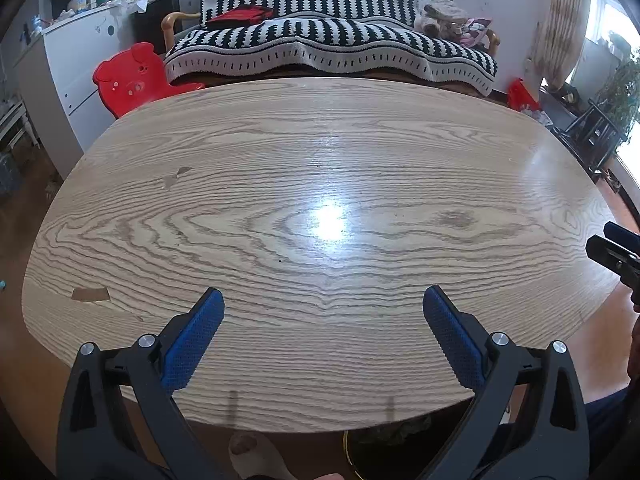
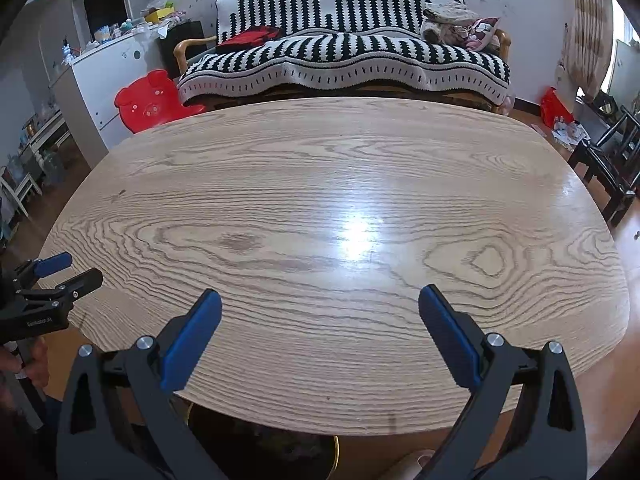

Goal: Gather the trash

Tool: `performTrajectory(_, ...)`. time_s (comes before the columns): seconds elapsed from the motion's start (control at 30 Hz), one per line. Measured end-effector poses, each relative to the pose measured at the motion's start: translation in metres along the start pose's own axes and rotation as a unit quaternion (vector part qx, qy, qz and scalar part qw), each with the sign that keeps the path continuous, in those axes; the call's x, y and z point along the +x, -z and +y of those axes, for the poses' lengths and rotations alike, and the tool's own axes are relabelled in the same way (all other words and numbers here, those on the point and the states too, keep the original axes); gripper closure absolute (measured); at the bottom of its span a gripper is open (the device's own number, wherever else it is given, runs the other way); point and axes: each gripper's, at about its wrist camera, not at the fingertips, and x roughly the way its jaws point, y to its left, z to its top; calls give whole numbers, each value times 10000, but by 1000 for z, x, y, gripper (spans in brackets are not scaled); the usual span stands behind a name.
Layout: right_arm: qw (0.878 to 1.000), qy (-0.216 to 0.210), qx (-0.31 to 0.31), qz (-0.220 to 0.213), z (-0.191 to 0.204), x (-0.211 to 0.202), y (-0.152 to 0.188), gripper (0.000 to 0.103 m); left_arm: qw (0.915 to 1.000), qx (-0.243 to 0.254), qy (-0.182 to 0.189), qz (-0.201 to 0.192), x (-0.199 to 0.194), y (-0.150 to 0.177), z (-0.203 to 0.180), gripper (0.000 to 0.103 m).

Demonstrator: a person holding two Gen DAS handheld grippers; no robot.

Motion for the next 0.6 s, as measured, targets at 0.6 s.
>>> performTrajectory(0.6,10000,1,18,26,1,1,-1,8,10000,11,6,7,0,-1,-1,6)
